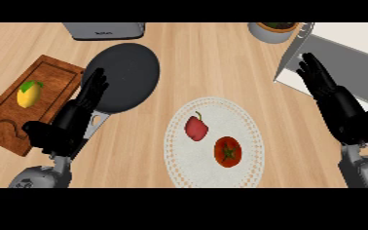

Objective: Pick the tomato from the placemat and place it in the tiered shelf

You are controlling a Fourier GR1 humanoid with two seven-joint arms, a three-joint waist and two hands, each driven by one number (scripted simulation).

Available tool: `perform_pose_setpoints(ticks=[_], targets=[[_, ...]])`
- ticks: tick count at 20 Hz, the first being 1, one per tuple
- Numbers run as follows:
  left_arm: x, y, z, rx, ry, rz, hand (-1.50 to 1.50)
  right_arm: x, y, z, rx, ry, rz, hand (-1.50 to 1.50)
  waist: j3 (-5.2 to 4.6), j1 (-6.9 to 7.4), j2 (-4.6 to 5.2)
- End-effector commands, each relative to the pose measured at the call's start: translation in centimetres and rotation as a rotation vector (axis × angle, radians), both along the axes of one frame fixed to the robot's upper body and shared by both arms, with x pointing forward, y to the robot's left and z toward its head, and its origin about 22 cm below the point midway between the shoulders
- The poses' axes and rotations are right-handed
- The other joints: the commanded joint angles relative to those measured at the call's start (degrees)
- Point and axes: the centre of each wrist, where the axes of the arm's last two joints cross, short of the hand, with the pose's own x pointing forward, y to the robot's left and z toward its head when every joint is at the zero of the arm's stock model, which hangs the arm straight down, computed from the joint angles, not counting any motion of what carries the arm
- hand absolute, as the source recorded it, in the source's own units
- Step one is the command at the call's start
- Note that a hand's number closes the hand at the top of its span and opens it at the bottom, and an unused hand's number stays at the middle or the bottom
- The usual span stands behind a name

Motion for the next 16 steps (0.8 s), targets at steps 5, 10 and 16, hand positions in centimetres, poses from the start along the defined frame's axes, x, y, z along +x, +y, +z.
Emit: perform_pose_setpoints(ticks=[5, 10, 16], targets=[[-2.7, 6.2, -5.3, -0.018, 0.331, 0.344, 0.0, -5.0, -4.0, 1.2, -0.128, -0.375, -0.382, 1.5, -1.17, -4.97, 0.4], [-3.7, 6.1, -7.2, -0.103, 0.466, 0.338, 0.0, -12.4, -5.8, -7.6, -0.181, -0.048, -0.772, 1.5, -1.07, -3.8, 1.2], [-2.3, 5.2, -7.3, -0.093, 0.477, 0.289, 0.0, -20.0, -2.4, -9.8, -0.195, -0.201, -0.59, -1.5, -1.12, -0.55, 1.42]])
